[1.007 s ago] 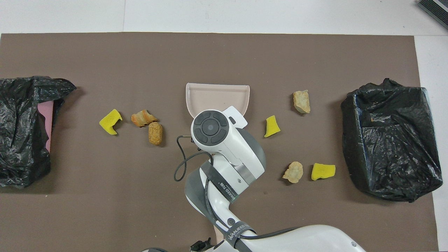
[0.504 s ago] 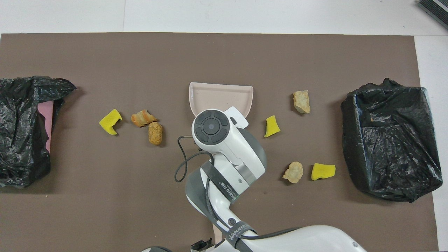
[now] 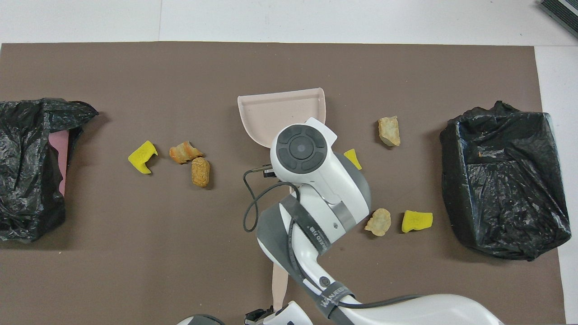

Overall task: Sweep and dump trash in bin
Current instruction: 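Grasp the beige dustpan handle with the right gripper and lift it, then place the dustpan near the debris while the left gripper grasps the brush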

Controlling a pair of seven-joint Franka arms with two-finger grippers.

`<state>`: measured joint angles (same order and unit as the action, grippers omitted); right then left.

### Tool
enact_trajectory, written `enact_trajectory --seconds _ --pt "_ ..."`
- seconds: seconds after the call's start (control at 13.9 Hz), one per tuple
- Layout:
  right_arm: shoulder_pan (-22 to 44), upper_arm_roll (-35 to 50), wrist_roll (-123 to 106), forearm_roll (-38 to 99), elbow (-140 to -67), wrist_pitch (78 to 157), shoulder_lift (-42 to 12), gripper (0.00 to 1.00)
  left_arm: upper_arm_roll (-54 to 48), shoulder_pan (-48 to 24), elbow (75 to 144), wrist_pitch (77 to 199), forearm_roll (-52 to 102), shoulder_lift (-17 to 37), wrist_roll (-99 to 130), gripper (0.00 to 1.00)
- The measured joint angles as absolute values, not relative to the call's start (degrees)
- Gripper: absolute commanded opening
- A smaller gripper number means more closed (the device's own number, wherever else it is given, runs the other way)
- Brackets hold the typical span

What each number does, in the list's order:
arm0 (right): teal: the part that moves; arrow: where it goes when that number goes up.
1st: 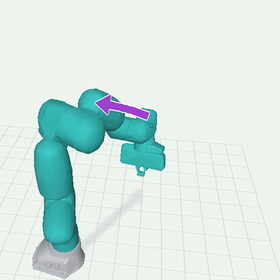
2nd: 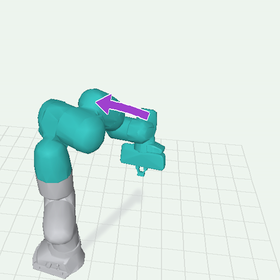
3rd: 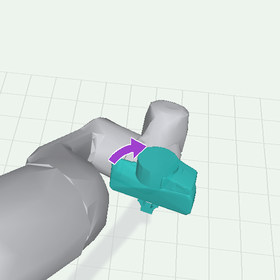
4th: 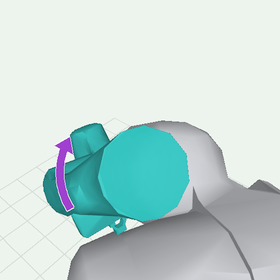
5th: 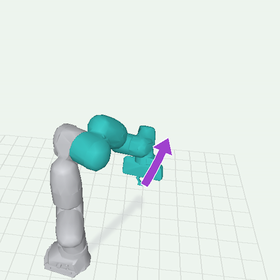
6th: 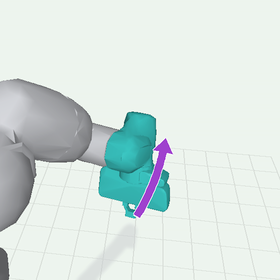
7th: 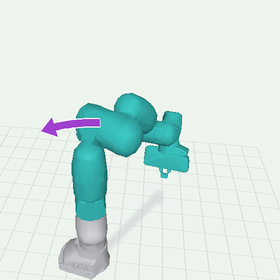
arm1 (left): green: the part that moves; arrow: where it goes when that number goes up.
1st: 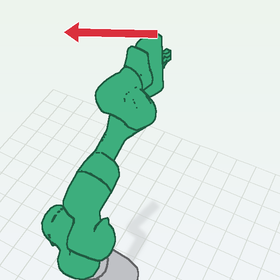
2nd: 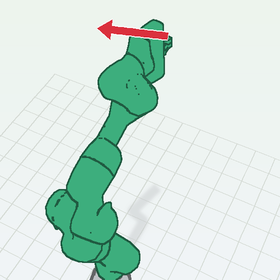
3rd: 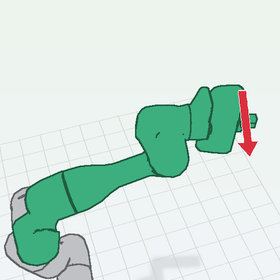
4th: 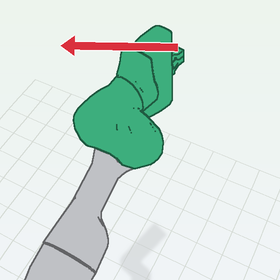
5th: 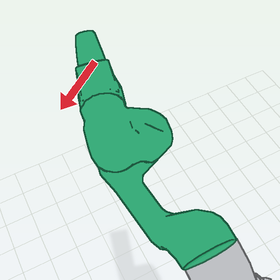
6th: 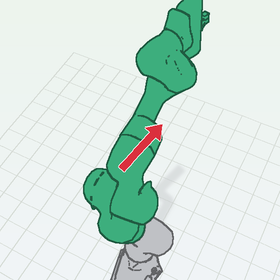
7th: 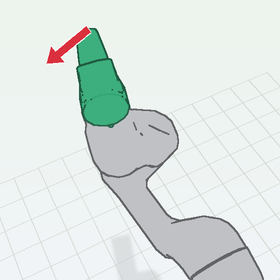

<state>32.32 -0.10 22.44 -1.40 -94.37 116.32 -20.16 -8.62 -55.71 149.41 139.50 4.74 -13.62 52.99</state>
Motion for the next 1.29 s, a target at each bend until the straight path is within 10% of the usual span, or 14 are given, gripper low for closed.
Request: enact_trajectory --seconds 0.65,1.29 --pt "26.59 -0.19 -27.18 -1.42 -94.30 110.85 -18.80 0.00 -7.87 -33.10 142.60 123.61 3.20 -20.38 41.89 0.00" --pt "25.87 -0.18 -50.17 -5.79 -94.37 112.71 -22.36 0.00 -7.76 -4.10 139.06 124.53 1.17 -15.94 13.75 0.00"
